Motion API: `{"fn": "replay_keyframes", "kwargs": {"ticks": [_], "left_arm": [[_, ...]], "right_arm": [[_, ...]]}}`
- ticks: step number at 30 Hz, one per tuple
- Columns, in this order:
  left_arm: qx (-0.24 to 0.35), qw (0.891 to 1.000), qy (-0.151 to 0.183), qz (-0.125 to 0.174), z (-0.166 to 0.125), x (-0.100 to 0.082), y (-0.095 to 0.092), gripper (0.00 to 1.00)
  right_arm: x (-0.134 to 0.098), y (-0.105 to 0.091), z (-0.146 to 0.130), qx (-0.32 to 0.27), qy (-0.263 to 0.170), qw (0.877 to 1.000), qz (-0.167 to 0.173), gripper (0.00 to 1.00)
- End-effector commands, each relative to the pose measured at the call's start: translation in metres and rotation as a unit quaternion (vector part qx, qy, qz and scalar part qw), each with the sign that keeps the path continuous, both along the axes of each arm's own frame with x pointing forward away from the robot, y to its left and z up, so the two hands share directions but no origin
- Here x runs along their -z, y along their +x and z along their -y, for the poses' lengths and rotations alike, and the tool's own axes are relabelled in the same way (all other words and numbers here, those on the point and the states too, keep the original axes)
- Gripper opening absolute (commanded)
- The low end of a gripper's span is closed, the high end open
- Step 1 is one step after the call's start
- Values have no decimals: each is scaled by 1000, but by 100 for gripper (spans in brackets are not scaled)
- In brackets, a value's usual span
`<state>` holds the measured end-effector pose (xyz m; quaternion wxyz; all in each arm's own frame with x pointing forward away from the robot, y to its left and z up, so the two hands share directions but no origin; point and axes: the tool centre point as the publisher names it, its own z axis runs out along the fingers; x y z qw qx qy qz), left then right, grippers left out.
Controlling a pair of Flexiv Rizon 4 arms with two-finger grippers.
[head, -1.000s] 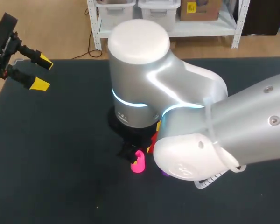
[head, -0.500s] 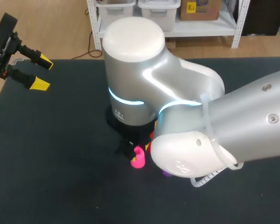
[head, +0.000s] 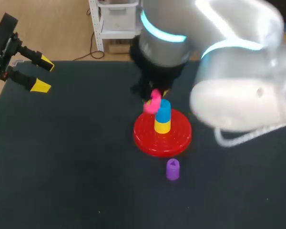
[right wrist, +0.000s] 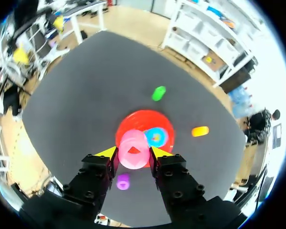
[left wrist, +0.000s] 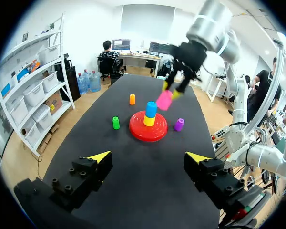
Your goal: Pick up and stack the cylinders on the red base in this order: pink,purple,orange,green
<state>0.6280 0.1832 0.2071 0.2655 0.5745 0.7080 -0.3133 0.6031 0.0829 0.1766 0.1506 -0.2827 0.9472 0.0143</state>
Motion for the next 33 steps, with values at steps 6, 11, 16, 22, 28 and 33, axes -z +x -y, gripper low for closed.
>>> {"fn": "replay_keyframes", "kwargs": {"ticks": [6,11,16,22,28,33], "left_arm": [[0,1000,-1,2,0,1,0,100],[0,1000,-1,2,0,1,0,100],[0,1000,-1,2,0,1,0,100],[0,1000,-1,2,0,1,0,100],[0,1000,-1,2,0,1,0,100],[0,1000,-1,2,0,1,0,100]], "right_arm": [[-5,22,29,46,28,998,-31,0],[7,23,30,60,39,996,-55,0],[15,33,28,69,41,995,-66,0],[24,44,22,60,24,995,-74,0],[31,49,20,56,15,995,-84,0],[34,48,19,52,15,994,-93,0]]}}
